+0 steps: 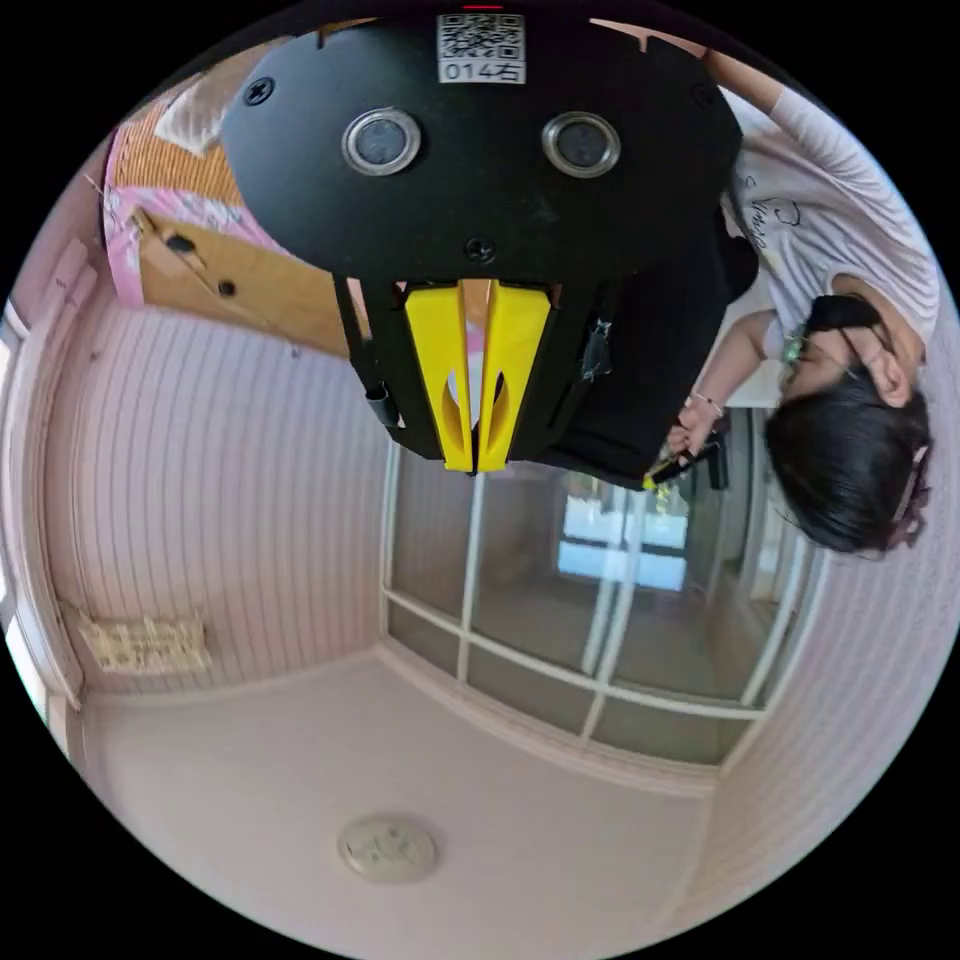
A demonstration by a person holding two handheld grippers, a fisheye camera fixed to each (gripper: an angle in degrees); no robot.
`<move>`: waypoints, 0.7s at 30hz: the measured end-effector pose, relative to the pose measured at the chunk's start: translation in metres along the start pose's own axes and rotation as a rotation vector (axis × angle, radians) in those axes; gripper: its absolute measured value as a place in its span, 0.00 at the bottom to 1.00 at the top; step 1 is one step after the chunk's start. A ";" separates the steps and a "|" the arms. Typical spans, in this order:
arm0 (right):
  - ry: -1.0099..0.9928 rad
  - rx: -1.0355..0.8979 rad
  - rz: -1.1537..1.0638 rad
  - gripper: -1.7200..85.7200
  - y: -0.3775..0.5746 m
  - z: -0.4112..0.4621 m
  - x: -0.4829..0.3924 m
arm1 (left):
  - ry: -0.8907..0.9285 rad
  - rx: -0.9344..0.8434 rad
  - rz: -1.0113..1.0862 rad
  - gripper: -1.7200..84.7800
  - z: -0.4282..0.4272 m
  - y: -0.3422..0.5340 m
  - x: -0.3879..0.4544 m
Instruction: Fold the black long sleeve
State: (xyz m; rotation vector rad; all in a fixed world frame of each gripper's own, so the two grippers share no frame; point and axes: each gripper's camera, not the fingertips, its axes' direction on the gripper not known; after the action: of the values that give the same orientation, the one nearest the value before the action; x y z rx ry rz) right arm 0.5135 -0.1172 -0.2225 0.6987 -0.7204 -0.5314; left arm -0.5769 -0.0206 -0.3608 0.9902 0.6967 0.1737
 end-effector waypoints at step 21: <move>0.135 -0.104 0.160 0.02 0.005 0.198 0.058 | -0.206 -0.282 0.092 0.01 0.223 0.040 -0.016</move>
State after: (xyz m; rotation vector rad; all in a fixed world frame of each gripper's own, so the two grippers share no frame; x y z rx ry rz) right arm 0.4050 -0.2283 -0.0866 0.5688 -0.6123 -0.3689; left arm -0.4457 -0.1636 -0.2421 0.7566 0.4241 0.2402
